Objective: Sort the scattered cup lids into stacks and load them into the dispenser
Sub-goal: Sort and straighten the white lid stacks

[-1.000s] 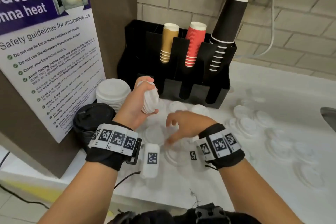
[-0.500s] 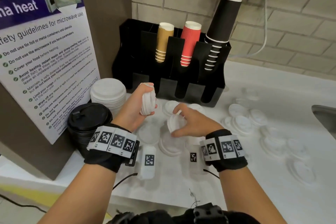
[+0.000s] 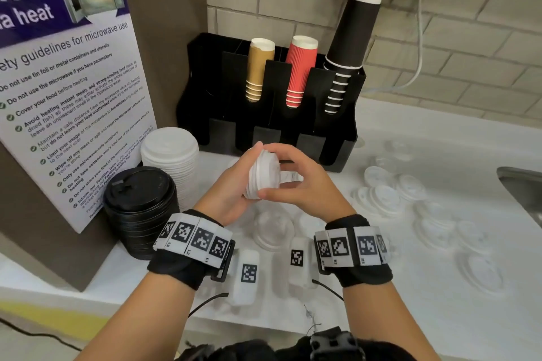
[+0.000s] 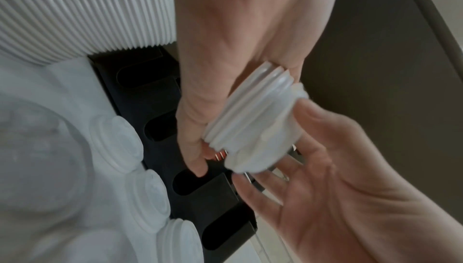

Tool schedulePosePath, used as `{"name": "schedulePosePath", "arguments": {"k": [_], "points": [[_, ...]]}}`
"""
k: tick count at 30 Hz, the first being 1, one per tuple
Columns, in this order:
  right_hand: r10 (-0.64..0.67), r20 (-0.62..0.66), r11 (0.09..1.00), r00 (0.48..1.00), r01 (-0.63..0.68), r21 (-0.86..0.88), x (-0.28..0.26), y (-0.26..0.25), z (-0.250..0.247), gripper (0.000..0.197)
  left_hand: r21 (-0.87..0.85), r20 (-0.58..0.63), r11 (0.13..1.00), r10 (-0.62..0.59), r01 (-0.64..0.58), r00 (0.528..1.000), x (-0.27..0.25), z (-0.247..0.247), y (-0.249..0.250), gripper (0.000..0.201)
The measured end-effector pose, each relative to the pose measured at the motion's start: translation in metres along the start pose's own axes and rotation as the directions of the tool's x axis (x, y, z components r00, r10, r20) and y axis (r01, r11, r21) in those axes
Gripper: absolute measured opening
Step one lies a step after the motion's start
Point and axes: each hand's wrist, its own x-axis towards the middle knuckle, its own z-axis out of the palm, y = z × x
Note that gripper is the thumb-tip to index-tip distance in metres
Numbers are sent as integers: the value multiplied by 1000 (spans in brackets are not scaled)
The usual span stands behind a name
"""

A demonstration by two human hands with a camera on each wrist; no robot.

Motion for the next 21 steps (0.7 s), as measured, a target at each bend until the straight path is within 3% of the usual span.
{"name": "schedulePosePath", "arguments": {"k": [6,10,12,14,17,19,21], "points": [[5,-23,1000,1000,-5,24,1,2,5,67,-17,-32,1000,-21,20,999,-4,10,0,69],[30,-29,999,999,-29,43,4,5,12,75,31,-169,999,13,-7,986,0,11,-1,38],[127,-6,991,992,-127,34,4,9,11,82,11,-235,1000,23,-22,972,3,6,0,37],[264,74,942,962,-241,-232,3,13,7,83,53,-299,997,62,-49,952,6,-2,2,38],[473,178,702,863,-246,-669,0,19,15,81,115,-315,991,97,-63,944,7,-10,3,39],[536,209,624,818,-218,-750,1,24,27,85,129,-298,990,85,-49,951,7,-11,1,41],[545,212,593,811,-194,-782,2,29,36,81,134,-289,990,74,-37,955,6,-11,-1,41]]}}
